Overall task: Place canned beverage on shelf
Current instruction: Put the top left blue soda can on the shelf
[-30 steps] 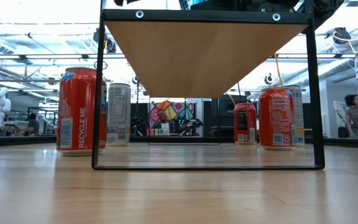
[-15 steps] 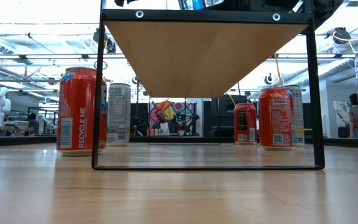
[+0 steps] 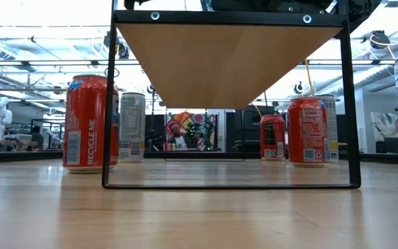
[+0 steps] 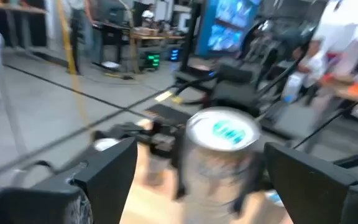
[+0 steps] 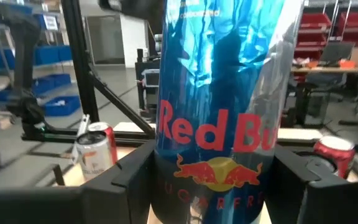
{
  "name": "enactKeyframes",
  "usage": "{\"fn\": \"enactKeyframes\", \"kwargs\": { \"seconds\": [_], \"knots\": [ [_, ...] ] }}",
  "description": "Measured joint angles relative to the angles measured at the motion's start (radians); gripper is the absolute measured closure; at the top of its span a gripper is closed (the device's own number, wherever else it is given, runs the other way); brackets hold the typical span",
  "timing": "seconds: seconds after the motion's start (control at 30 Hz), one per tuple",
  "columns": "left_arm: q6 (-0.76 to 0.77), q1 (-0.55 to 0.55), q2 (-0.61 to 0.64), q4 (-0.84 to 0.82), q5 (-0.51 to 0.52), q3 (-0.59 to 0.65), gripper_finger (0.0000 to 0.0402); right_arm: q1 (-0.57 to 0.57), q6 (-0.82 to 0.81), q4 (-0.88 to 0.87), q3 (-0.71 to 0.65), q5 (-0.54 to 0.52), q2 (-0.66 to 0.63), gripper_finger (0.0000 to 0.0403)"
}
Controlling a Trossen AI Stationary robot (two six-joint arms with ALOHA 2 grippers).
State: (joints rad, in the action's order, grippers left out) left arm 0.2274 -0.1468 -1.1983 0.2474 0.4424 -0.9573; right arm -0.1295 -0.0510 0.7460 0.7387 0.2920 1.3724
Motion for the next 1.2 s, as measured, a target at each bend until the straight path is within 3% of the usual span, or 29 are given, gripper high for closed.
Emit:
{"fn": "enactKeyframes", "kwargs": {
  "seconds": [0.17, 0.27, 0.53, 0.73, 0.83, 0.93, 1.0, 1.13, 1.2],
  "knots": [
    [-0.06, -0.045, 0.0, -0.024, -0.017, -0.086, 0.0049, 0.0, -0.122, 0.006, 0.0, 0.003, 0.0, 0.0199],
    [-0.033, -0.065, 0.0, -0.128, 0.008, -0.152, 0.0049, 0.001, -0.199, 0.016, 0.0, 0.015, 0.0, 0.0199],
    [-0.1, -0.051, 0.0, -0.261, 0.006, -0.263, 0.0049, 0.002, -0.168, 0.035, 0.0, 0.057, 0.0, 0.0199],
    [0.148, 0.013, -0.002, -0.453, -0.027, -0.364, 0.0049, 0.001, -0.172, 0.038, 0.0, 0.057, 0.0, 0.0199],
    [0.041, 0.029, -0.009, -0.551, -0.01, -0.389, 0.0049, 0.007, -0.172, 0.04, 0.0, 0.057, 0.0, 0.0199],
    [-0.176, 0.029, -0.008, -0.533, -0.001, -0.393, 0.0049, 0.014, -0.172, 0.04, 0.0, 0.055, 0.0, 0.0199],
    [-0.226, 0.026, -0.007, -0.529, 0.029, -0.393, 0.0049, 0.018, -0.172, 0.04, 0.0, 0.055, 0.0, 0.0199],
    [-0.075, 0.023, -0.008, -0.503, 0.051, -0.393, 0.0049, 0.021, -0.139, 0.039, 0.0, 0.055, 0.0, 0.0199],
    [-0.015, 0.023, -0.019, -0.503, 0.003, -0.393, 0.0049, 0.02, -0.117, 0.039, 0.0, 0.053, 0.0, 0.0199]
  ]
}}
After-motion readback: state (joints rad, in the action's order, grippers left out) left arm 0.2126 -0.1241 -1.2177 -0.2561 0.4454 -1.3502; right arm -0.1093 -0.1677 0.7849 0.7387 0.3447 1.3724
